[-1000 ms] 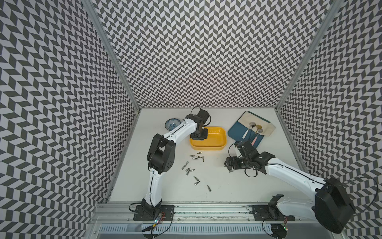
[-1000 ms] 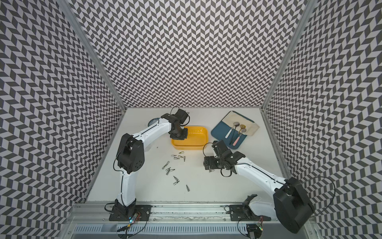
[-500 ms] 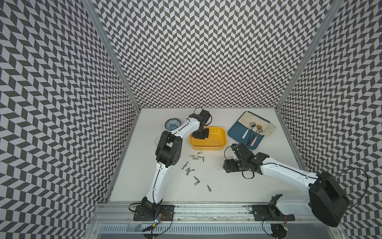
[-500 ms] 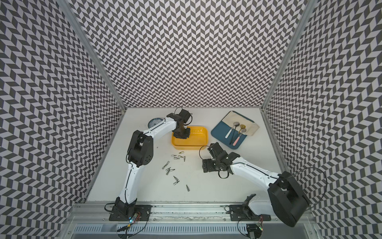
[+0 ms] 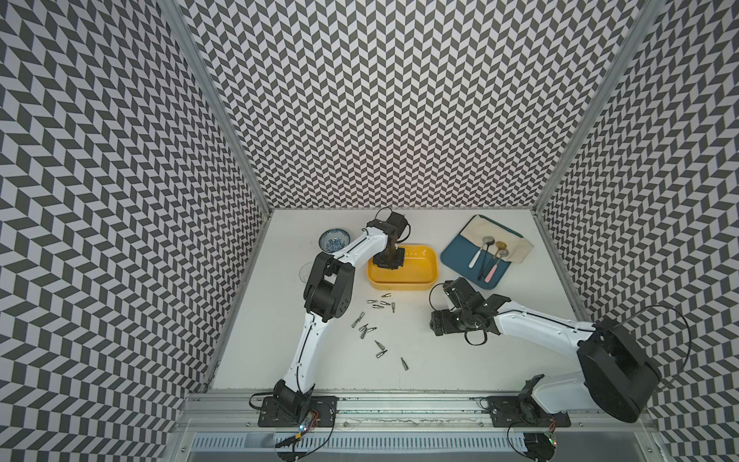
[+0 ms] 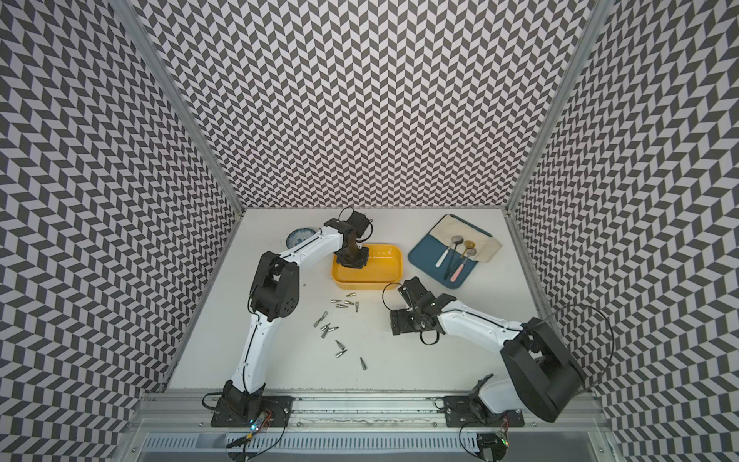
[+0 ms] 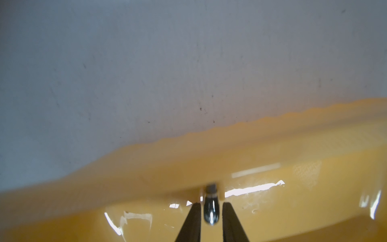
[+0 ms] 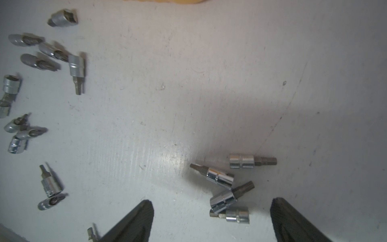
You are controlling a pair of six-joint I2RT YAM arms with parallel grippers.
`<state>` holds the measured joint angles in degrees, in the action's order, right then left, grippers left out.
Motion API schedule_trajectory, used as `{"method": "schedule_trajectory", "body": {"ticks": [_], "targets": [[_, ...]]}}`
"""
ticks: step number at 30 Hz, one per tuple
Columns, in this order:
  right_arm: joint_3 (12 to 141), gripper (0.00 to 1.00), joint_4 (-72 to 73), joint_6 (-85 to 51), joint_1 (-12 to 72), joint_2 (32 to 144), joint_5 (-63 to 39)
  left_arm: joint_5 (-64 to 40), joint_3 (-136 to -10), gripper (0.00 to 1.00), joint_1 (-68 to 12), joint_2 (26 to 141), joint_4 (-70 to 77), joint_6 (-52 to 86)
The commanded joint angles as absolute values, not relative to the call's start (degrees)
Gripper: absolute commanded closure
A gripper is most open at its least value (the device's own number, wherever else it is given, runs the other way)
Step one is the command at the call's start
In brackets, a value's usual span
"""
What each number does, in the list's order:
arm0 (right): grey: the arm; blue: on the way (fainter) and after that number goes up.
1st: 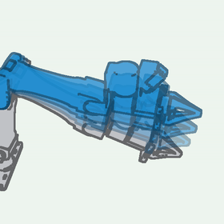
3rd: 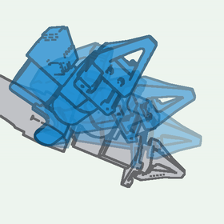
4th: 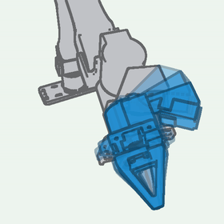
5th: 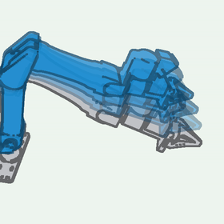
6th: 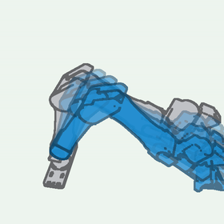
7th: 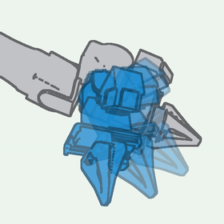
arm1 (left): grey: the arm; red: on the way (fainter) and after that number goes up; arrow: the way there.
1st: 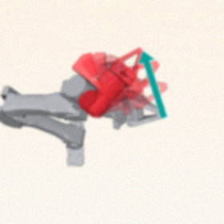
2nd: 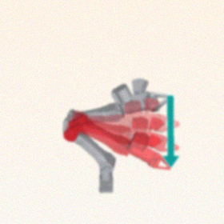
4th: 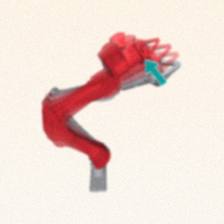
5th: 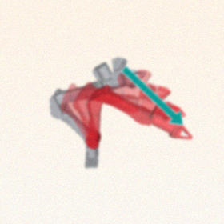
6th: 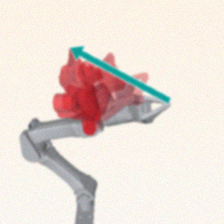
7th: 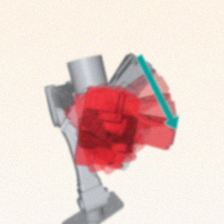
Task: Put the bit on the desktop into the storage box
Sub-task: Place the screwdriver bit in the storage box.
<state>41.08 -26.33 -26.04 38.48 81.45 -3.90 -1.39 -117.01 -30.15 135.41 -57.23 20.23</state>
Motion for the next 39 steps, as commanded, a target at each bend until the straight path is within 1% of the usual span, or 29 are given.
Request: {"method": "schedule_trajectory", "body": {"ticks": [1, 3, 7, 11, 13, 16, 20, 24, 29, 36, 39], "targets": [[40.78, 0.08, -23.46, -24.67, 38.94, 82.58, -4.02, -1.8, -120.16, 0.68, -29.54, 132.36, -57.41, 20.0], [40.74, 0.09, -22.84, -23.78, 38.97, 82.92, -4.46, -1.9, -121.7, 0.66, -29.41, 132.63, -58.38, 19.79], [41.11, 0.09, -22.51, -22.83, 39.54, 83.63, -4.87, -1.17, -123.39, 0.65, -29.43, 131.31, -59.18, 19.86], [41.36, 0.12, -22.84, -22.58, 40.23, 84.32, -5.41, -0.78, -124.06, 0.64, -29.09, 128.18, -59.53, 20.03], [41.39, 0.13, -23.19, -22.57, 40.92, 84.54, -6.08, -0.8, -124.11, 0.61, -28.77, 126.8, -59.97, 20.04], [41.57, 0.13, -24.04, -23.43, 42.39, 84.56, -5.12, -0.4, -124.01, 0.59, -28.48, 124.68, -60.8, 20.04], [41.92, 0.15, -25.14, -24.67, 43.5, 84.62, -3.87, -0.12, -123.12, 0.58, -28.42, 122.52, -61.69, 20.02], [41.58, 0.16, -26.33, -26.01, 44.67, 84.55, -2.34, -0.01, -119.97, 0.58, -28.44, 119.09, -61.32, 20.36], [41.11, 0.18, -26.19, -27.77, 45.51, 84.35, -0.34, 0.02, -112.88, 0.58, -28.43, 113.32, -58.75, 21.2], [43.44, 0.22, -28.83, -28.48, 46.64, 87.46, 5.16, 0.6, -107.26, 0.58, -28.4, 108.33, -58.06, 21.71], [44.46, 0.22, -30.55, -28.62, 46.95, 88.32, 7.04, 0.72, -104.71, 0.58, -28.47, 106.55, -57.16, 21.97]]}}
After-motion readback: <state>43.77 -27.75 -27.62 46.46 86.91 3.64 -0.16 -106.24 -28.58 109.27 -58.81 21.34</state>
